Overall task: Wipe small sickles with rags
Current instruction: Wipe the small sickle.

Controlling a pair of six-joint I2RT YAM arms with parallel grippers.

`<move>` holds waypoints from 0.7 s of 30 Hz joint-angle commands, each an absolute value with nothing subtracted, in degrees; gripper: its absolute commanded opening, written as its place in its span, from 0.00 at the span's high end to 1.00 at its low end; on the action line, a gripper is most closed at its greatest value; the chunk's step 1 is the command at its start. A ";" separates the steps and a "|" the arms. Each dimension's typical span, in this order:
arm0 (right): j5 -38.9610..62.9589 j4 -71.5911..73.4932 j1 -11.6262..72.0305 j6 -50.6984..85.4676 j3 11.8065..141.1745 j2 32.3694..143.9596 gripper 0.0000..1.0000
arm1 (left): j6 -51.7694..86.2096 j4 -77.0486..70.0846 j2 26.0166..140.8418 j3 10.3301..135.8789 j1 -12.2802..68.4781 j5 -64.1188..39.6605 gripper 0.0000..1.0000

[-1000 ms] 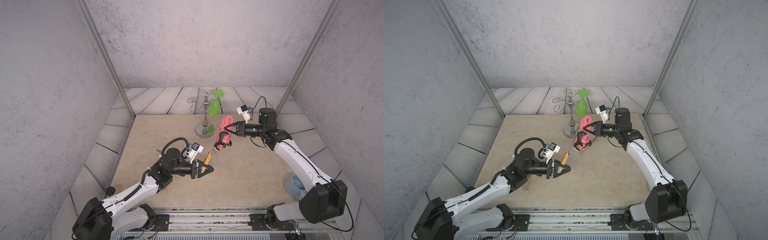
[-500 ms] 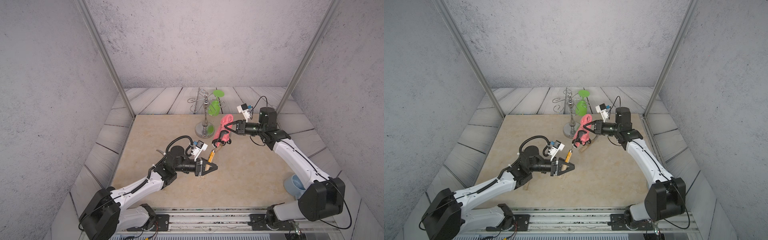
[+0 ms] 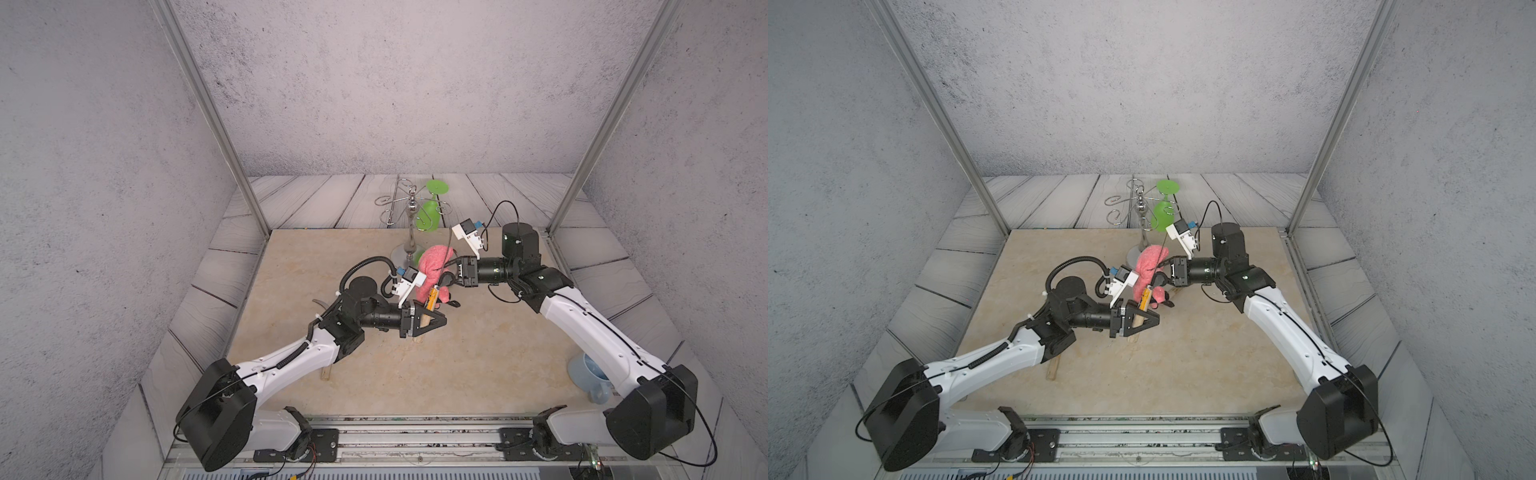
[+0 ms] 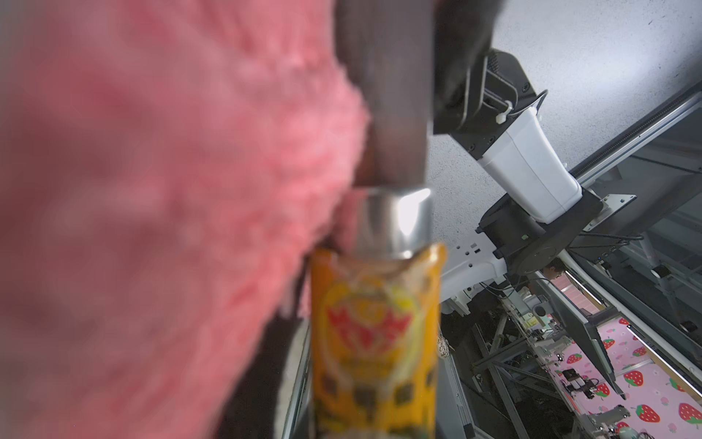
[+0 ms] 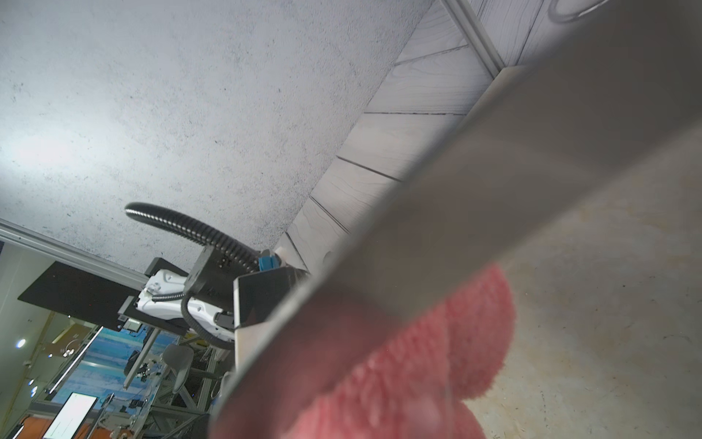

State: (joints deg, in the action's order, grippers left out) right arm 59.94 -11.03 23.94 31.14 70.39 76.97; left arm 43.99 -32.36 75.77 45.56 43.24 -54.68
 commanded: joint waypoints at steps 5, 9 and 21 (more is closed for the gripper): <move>57.02 -22.14 25.83 23.27 65.73 67.72 0.90 | 42.87 -30.62 76.91 49.39 43.33 -51.62 1.00; 50.84 -26.40 24.99 23.29 62.94 64.31 0.90 | 42.75 -29.80 75.15 49.39 42.64 -49.12 1.00; 45.50 -28.36 14.54 24.01 65.05 65.76 0.92 | 42.90 -24.44 67.04 43.21 42.71 -49.03 1.00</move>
State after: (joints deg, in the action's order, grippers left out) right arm 46.24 -28.62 15.51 25.04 61.56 64.86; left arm 42.52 -24.40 68.51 45.69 42.72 -48.64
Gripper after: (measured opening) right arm 0.126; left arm 0.246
